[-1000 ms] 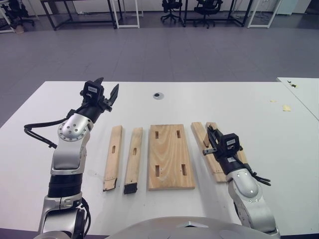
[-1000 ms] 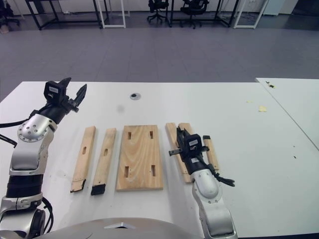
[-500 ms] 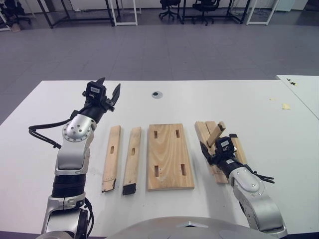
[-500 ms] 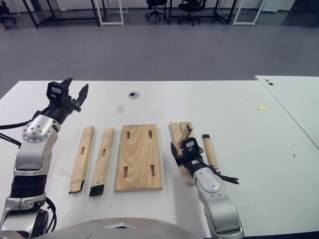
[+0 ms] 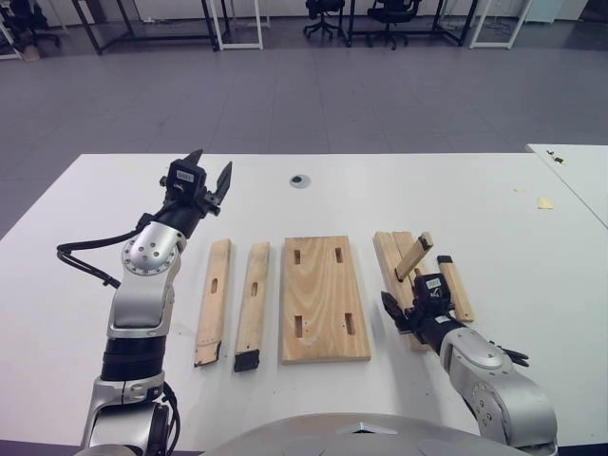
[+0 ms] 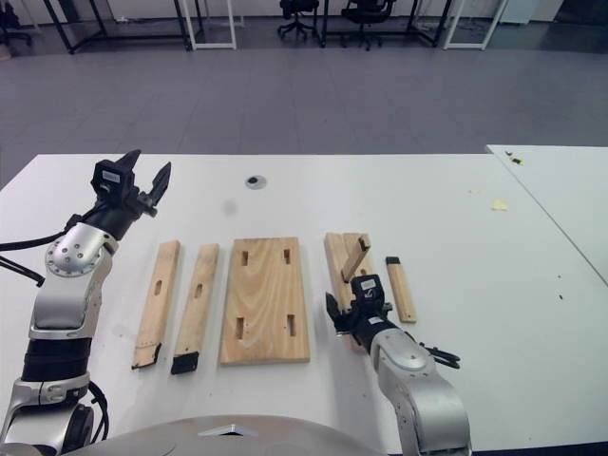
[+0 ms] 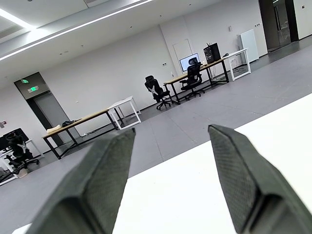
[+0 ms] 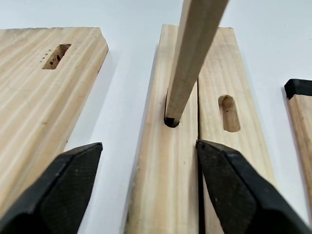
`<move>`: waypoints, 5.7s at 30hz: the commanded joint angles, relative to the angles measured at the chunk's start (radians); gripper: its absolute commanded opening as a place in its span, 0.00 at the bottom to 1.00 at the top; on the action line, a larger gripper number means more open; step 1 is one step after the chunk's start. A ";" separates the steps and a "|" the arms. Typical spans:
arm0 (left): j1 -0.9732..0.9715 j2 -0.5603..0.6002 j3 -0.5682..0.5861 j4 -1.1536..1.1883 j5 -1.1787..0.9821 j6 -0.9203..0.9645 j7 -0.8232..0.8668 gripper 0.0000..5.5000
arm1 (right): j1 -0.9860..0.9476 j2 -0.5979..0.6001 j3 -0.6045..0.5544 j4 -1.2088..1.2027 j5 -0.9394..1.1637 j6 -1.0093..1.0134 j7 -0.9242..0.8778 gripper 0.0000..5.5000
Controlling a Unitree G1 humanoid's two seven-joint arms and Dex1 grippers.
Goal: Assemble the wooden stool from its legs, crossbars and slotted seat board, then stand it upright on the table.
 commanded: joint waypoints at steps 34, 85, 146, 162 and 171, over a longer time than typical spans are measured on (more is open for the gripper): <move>-0.232 -0.424 0.204 0.064 -1.027 0.670 0.193 0.50 | -0.535 -0.267 0.128 0.244 0.008 -0.442 0.384 0.38; 0.017 -0.174 0.425 -0.137 -1.246 0.557 0.526 0.18 | -0.343 -0.436 0.492 0.449 -0.102 -0.751 0.813 0.66; 0.337 -0.126 -0.013 -0.690 -0.789 0.414 0.766 0.18 | -0.259 -0.382 0.256 0.508 -0.225 -0.757 0.528 0.66; 0.431 -0.162 -0.054 -0.657 -0.605 0.390 0.666 0.18 | -0.276 -0.369 0.259 0.517 -0.226 -0.745 0.527 0.66; 0.476 -0.085 -0.273 -0.697 -0.348 0.486 0.618 0.18 | -0.287 -0.402 0.241 0.443 -0.243 -0.677 0.540 0.66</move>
